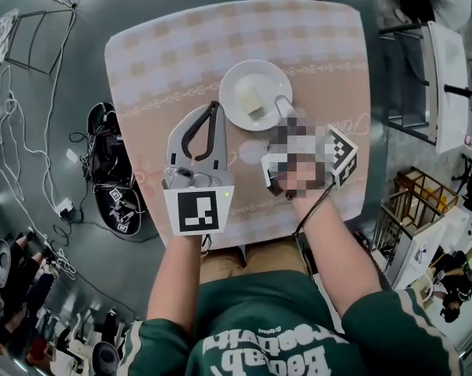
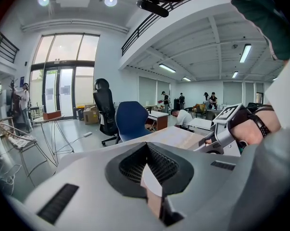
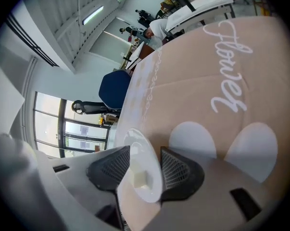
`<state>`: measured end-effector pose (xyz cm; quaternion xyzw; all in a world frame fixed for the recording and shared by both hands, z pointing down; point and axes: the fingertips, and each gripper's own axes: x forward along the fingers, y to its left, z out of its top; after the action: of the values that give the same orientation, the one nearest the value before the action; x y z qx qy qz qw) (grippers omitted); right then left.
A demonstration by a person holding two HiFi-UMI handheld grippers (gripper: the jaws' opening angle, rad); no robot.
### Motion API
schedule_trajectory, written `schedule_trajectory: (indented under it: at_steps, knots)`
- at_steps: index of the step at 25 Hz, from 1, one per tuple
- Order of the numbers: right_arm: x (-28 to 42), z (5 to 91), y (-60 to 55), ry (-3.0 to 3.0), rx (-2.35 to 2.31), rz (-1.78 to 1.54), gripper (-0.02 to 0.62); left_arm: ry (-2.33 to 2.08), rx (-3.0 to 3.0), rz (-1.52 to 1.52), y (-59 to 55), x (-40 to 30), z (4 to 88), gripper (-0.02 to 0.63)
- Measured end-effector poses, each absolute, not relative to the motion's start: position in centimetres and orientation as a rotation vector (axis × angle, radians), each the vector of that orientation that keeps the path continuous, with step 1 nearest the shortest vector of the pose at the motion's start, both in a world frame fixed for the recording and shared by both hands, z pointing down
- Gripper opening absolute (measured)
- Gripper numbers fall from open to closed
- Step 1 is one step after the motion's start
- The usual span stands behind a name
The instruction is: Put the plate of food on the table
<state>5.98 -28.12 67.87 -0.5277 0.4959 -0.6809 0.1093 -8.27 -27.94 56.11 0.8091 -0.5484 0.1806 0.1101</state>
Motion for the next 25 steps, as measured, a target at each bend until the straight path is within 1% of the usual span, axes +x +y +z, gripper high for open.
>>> schedule_trajectory:
  at_steps: [7, 14, 25]
  knots:
    - [7.4, 67.8, -26.1, 1.501, -1.605, -1.992, 0.193, -1.588, 2.383, 0.516, -27.4, -7.1, 55.8, 0.009]
    - [7.3, 67.0, -25.5, 1.515, -1.563, -1.977, 0.193, -1.574, 2.394, 0.483, -26.8, -6.3, 54.9, 0.009]
    - [7.1, 66.0, -23.2, 1.821, -1.525, -1.902, 0.192, -1.571, 2.374, 0.479, -24.9, -6.7, 54.5, 0.009]
